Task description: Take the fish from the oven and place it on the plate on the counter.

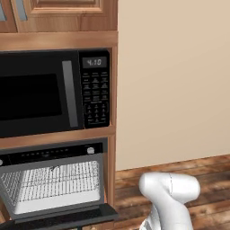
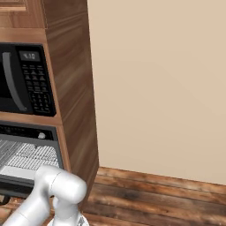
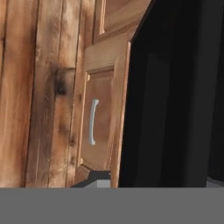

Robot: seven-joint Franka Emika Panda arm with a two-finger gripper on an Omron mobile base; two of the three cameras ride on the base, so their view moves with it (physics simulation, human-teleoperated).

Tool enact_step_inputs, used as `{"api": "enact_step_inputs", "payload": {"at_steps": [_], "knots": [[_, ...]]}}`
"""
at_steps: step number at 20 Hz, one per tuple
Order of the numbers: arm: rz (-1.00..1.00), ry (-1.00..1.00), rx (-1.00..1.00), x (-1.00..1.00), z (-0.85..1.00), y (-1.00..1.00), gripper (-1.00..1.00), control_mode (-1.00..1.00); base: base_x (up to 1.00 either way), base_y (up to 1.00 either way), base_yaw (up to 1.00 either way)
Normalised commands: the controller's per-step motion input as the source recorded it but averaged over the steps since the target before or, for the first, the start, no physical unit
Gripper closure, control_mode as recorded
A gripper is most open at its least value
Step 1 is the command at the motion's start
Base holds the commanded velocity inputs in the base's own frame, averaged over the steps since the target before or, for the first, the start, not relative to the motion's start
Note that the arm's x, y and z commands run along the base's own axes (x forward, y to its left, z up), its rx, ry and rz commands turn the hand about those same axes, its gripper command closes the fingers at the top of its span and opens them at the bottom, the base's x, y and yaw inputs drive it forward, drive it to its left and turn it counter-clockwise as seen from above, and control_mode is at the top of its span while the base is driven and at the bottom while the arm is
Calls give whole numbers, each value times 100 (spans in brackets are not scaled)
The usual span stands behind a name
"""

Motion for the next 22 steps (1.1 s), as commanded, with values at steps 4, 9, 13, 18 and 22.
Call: {"api": "enact_step_inputs", "payload": {"at_steps": [4, 9, 13, 18, 22], "knots": [[8, 17, -5, -96, -86, 0, 100, -100, 0, 0, 0], [10, 19, -5, -89, -71, 0, 100, -100, 0, 0, 0], [16, 2, 0, -100, -22, 1, 100, -100, 0, 0, 0], [16, -2, 0, -100, -6, 4, 100, -100, 0, 0, 0], [16, -13, 0, -100, 9, 2, 100, -100, 0, 0, 0]]}}
